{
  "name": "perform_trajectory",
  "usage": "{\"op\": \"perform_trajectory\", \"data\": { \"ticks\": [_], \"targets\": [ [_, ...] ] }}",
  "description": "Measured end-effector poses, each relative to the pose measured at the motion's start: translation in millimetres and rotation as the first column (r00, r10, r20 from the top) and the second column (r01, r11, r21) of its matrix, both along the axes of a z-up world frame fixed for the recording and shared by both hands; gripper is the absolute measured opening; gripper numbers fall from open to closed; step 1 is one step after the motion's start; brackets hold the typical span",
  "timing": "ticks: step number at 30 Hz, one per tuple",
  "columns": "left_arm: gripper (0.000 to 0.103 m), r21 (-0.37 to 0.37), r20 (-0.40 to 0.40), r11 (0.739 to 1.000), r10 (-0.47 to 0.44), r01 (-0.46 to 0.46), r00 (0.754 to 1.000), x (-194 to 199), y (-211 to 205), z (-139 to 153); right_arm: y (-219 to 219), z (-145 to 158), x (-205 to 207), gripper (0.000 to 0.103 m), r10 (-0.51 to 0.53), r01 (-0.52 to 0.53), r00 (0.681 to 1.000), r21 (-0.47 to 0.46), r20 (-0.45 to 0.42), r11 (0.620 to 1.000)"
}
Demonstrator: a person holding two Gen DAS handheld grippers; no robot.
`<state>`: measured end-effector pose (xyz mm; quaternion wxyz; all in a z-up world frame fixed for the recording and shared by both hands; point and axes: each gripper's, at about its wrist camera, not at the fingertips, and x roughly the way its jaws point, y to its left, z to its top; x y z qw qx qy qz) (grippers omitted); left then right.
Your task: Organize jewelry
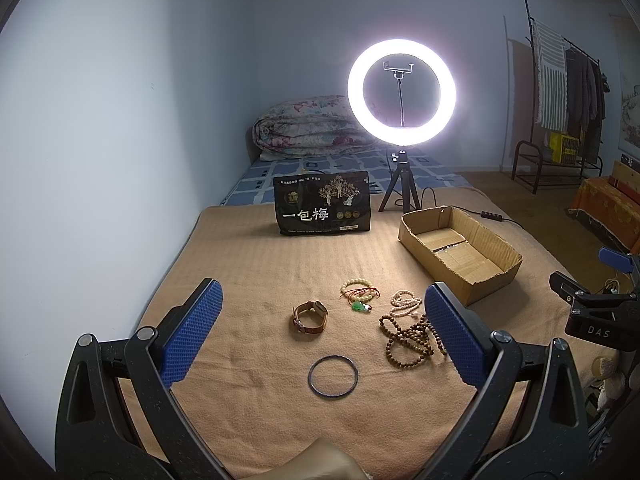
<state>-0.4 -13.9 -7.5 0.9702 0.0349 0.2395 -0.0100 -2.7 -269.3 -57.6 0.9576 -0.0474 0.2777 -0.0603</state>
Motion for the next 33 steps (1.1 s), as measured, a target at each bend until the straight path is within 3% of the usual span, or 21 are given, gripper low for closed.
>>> {"op": "perform_trajectory", "data": {
  "ticks": [21,27,33],
  "targets": [
    [0.103,-0.004,-0.043,1.000,0.014,-0.014,0.999,13.0,2.7,-7.6,0.0,-8.4,7.9,0.103,0.015,-0.015,0.999,0.009,-0.035,1.000],
    [0.103,-0.007,-0.095,0.999,0.031,-0.032,0.995,29.6,15.3,-13.4,1.6,-14.5,18.4,0.103,0.020,-0.019,0.997,0.018,-0.071,1.000],
    [0.103,0.040,-0.146,0.999,0.021,-0.016,0.989,53.5,24.5,-19.6,9.7,-26.7,33.0,0.103,0.057,-0.054,0.990,0.024,-0.127,0.998]
  ]
}}
